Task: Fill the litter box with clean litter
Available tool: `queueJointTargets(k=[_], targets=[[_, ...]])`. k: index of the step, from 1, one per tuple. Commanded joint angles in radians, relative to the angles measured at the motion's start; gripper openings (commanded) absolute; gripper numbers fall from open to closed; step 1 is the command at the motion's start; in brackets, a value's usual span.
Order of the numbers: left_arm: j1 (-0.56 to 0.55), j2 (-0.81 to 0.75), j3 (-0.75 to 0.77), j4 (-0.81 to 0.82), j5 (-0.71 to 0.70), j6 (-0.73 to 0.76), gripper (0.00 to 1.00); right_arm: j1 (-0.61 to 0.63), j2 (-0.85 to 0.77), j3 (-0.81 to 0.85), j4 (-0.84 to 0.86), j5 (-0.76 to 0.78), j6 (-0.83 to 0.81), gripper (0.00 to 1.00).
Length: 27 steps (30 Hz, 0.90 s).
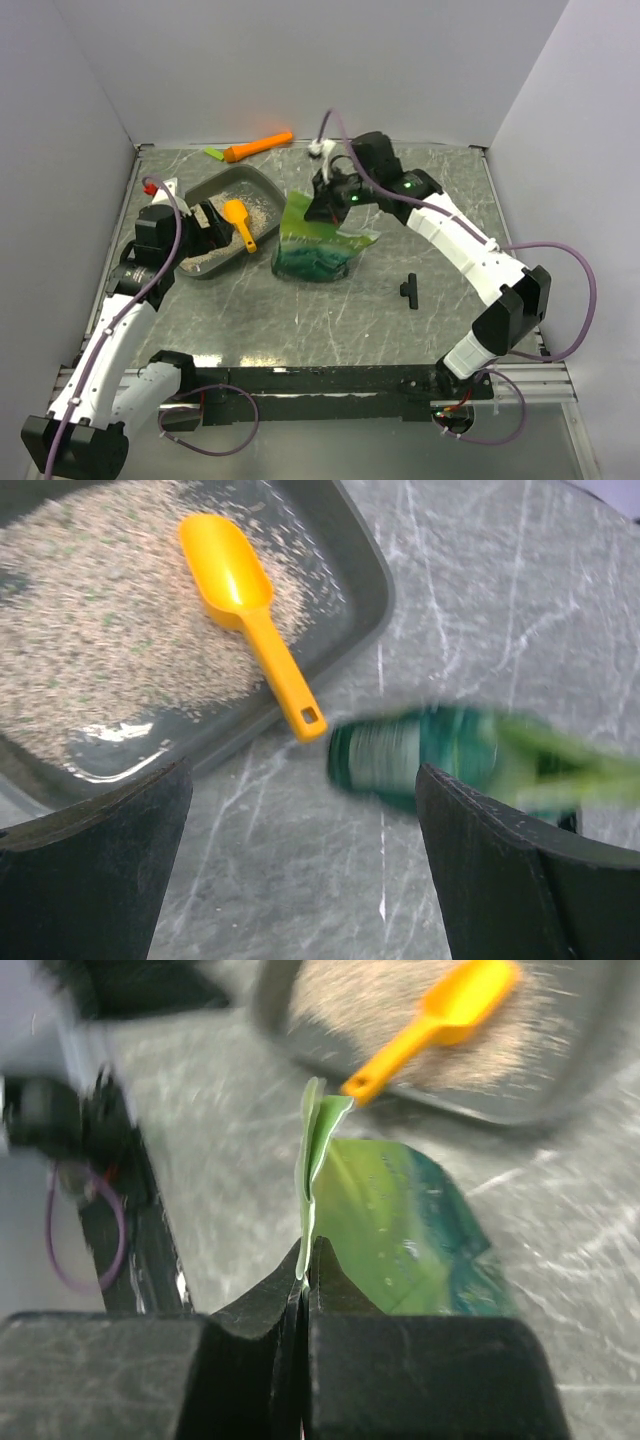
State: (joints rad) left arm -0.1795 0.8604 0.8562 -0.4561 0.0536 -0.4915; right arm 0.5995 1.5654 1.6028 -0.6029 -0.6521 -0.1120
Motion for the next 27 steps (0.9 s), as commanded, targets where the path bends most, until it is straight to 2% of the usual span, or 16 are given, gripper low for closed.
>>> queueJointTargets(k=[1, 6, 17, 27], targets=[[0.002, -0.034, 0.02, -0.013, -0.121, -0.024, 0.97, 0.104, -0.041, 0.102, -0.017, -0.012, -0.198, 0.0], [0.008, -0.037, 0.03, -0.042, -0.234, -0.056, 0.97, 0.183, -0.051, 0.094, 0.012, -0.014, -0.222, 0.0], [0.009, -0.063, 0.024, -0.026, -0.17, -0.029, 0.97, 0.316, 0.05, 0.2, 0.054, -0.011, -0.282, 0.0], [0.011, -0.066, 0.03, -0.038, -0.212, -0.027, 0.97, 0.37, 0.191, 0.376, 0.023, -0.034, -0.322, 0.0]])
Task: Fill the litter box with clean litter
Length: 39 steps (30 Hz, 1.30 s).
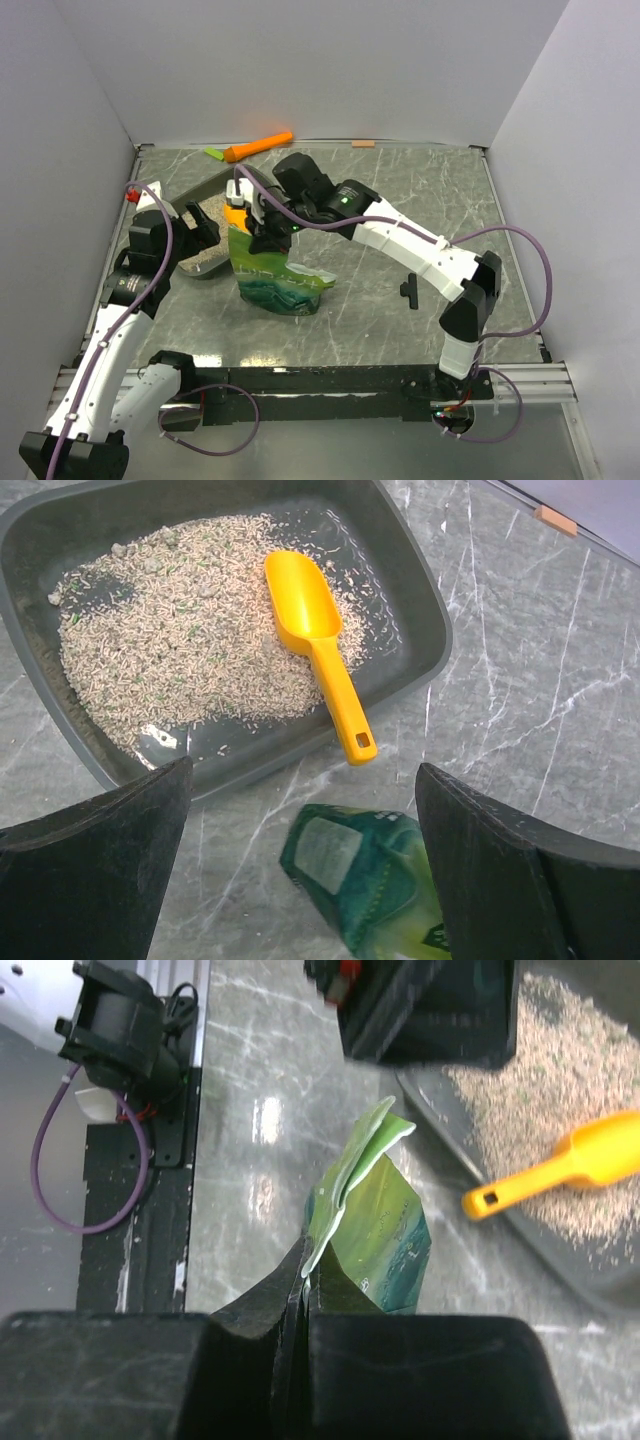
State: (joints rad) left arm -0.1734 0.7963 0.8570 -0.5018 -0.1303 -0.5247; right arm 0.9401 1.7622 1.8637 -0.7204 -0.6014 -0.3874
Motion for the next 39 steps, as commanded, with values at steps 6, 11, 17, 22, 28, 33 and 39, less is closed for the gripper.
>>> queueJointTargets(k=[6, 11, 17, 22, 28, 33, 39], targets=[[0.006, 0.0, 0.028, 0.003, -0.04, 0.003, 0.97, 0.046, 0.003, 0.12, 0.136, -0.072, -0.062, 0.0], [0.006, 0.006, 0.028, 0.006, -0.026, 0.005, 0.97, 0.045, -0.036, 0.062, 0.142, -0.054, -0.062, 0.0], [0.015, 0.012, 0.011, 0.066, 0.181, 0.037, 0.97, 0.046, -0.07, 0.012, 0.145, -0.041, -0.084, 0.0], [0.015, -0.02, 0.008, 0.092, 0.27, 0.069, 0.97, 0.045, -0.096, -0.052, 0.159, -0.032, -0.091, 0.0], [0.015, -0.132, -0.006, 0.1, 0.311, 0.095, 0.97, 0.036, -0.153, -0.139, 0.17, -0.043, -0.108, 0.0], [0.015, -0.203, 0.034, 0.051, 0.284, 0.106, 0.97, 0.028, -0.176, -0.187, 0.197, -0.072, -0.09, 0.0], [0.015, -0.272, -0.007, 0.071, 0.261, 0.1, 0.97, 0.028, -0.179, -0.139, 0.157, -0.006, -0.064, 0.45]])
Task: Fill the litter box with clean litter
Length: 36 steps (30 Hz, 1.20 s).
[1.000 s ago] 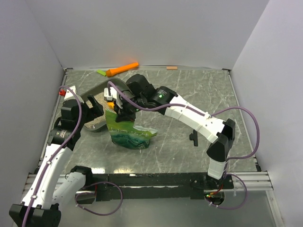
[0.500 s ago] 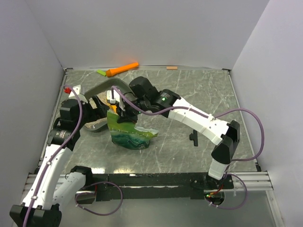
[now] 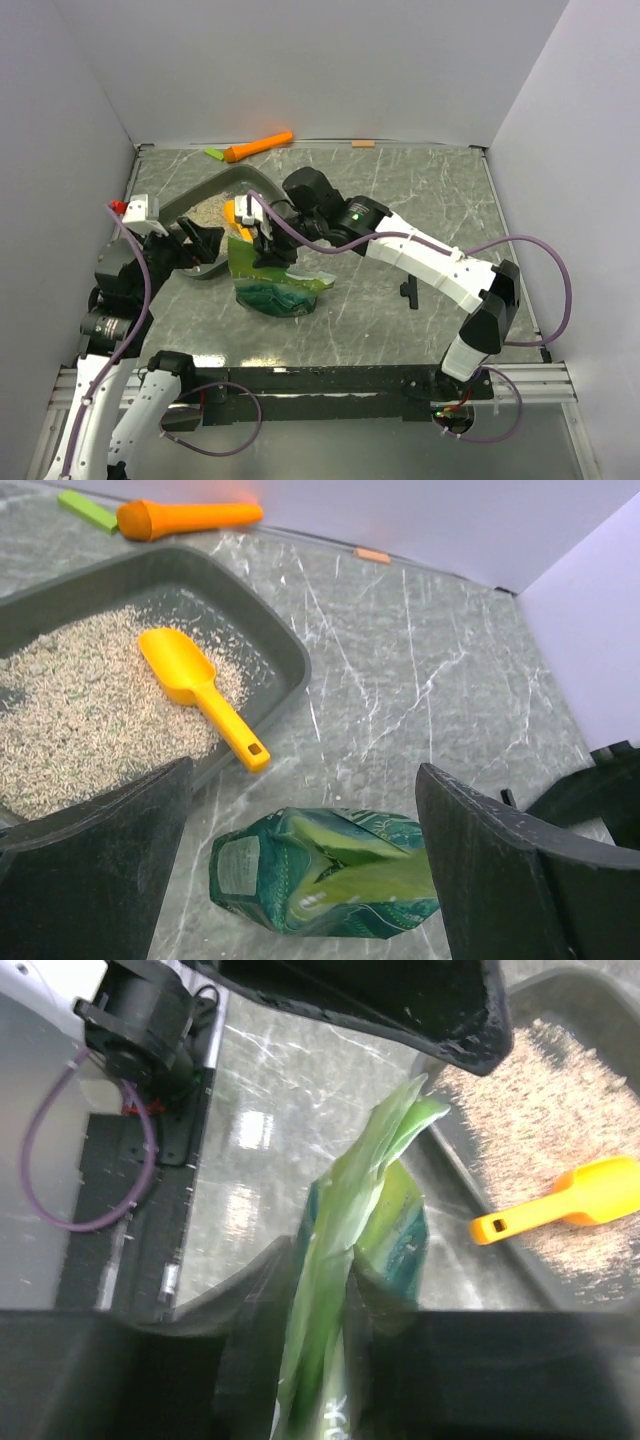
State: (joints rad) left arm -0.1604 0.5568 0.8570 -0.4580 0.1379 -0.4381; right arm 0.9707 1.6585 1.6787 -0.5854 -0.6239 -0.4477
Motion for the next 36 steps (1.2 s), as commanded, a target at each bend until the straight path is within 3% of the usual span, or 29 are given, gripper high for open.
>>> queueJointTargets(k=[1, 2, 5, 14, 22, 36], targets=[[0.002, -0.044, -0.018, 0.039, -0.009, 0.01, 0.97, -0.004, -0.092, 0.017, 0.051, 0.042, 0.01, 0.51], [0.002, -0.047, -0.036, 0.044, -0.012, 0.01, 0.97, -0.004, -0.112, -0.006, 0.068, 0.091, 0.015, 0.57], [0.002, -0.055, -0.067, 0.058, -0.023, 0.01, 0.97, -0.021, -0.21, -0.12, 0.151, 0.156, 0.043, 0.64], [0.002, -0.064, -0.081, 0.047, -0.027, 0.007, 0.97, -0.064, -0.454, -0.381, 0.18, 0.308, 0.073, 0.69], [0.002, -0.092, -0.091, 0.035, -0.044, 0.001, 0.97, -0.119, -0.41, -0.39, 0.159, 0.311, 0.084, 0.69], [0.002, -0.098, -0.099, 0.03, -0.034, 0.001, 0.97, -0.176, -0.272, -0.367, 0.153, 0.173, 0.076, 0.72]])
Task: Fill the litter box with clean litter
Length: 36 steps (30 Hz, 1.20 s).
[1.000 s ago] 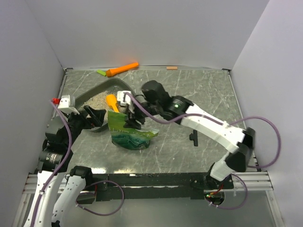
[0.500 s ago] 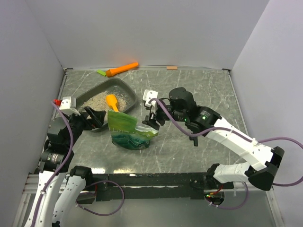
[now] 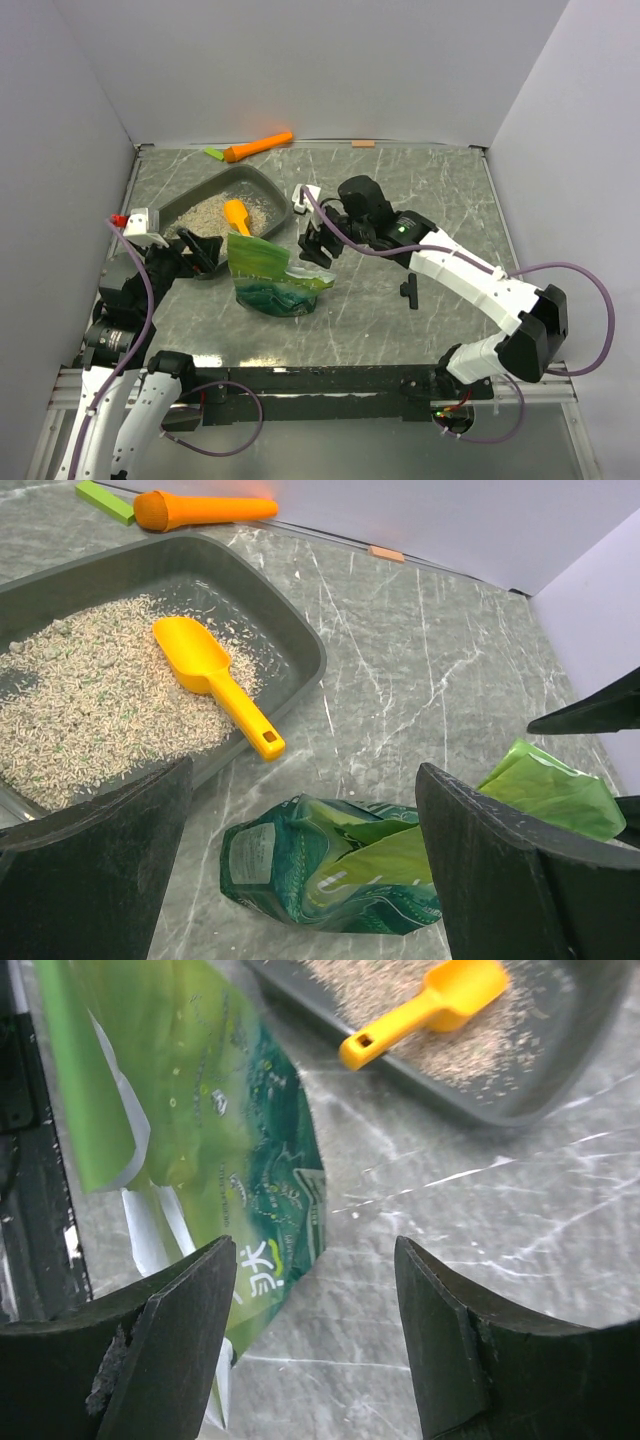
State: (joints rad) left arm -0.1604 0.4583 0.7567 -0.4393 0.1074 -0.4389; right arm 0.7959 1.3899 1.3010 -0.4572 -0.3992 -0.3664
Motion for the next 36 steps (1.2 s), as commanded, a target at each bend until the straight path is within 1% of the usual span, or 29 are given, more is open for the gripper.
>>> queueJointTargets(k=[1, 18, 36], targets=[[0.002, -0.001, 0.003, 0.011, -0.006, 0.002, 0.97, -0.003, -0.002, 0.009, 0.023, -0.056, -0.008, 0.72], [0.002, -0.001, -0.002, 0.01, 0.002, 0.002, 0.97, 0.0, -0.052, -0.055, 0.032, -0.105, -0.002, 0.72], [0.002, 0.0, 0.0, 0.01, 0.0, 0.002, 0.97, 0.002, 0.004, -0.043, -0.012, -0.162, -0.016, 0.72]])
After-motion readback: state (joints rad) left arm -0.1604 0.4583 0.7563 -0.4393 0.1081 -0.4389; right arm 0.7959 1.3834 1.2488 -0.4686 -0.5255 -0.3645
